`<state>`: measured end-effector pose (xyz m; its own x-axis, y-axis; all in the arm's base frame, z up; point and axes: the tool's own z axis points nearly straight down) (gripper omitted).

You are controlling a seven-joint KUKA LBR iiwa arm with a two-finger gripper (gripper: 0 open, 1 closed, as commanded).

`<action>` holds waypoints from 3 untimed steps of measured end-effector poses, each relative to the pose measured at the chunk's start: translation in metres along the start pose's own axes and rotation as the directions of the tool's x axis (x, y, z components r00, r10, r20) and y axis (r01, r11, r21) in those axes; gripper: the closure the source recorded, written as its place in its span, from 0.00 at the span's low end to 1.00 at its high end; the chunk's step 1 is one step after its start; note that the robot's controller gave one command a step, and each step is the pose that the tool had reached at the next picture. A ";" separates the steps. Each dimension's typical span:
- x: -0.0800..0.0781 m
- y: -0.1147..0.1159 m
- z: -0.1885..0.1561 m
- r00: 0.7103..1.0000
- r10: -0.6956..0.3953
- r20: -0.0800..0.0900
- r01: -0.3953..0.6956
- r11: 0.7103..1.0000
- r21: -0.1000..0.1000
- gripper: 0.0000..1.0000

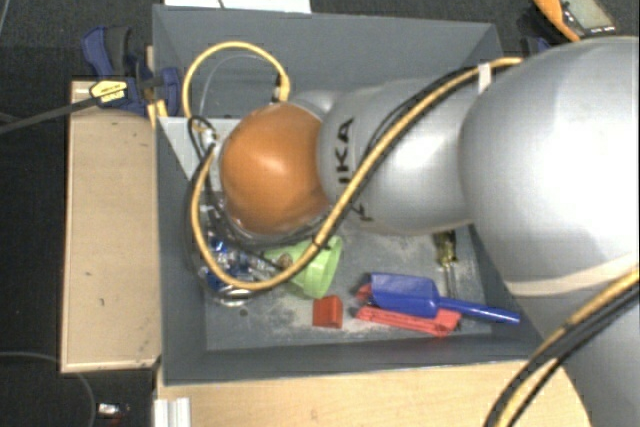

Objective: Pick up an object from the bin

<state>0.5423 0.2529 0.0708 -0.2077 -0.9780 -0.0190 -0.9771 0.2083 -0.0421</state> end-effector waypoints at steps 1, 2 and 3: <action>-0.001 0.000 -0.008 1.000 0.003 0.004 -0.003 1.000 0.001 1.00; -0.001 -0.001 -0.030 1.000 0.006 0.005 -0.006 1.000 0.001 1.00; -0.003 -0.002 -0.042 1.000 0.011 0.010 -0.011 1.000 0.004 1.00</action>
Offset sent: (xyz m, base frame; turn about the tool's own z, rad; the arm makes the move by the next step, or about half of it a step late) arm -0.0002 0.0002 0.0421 0.0027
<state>0.5429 0.2548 0.1127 -0.2178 -0.9755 -0.0296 -0.9746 0.2190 -0.0460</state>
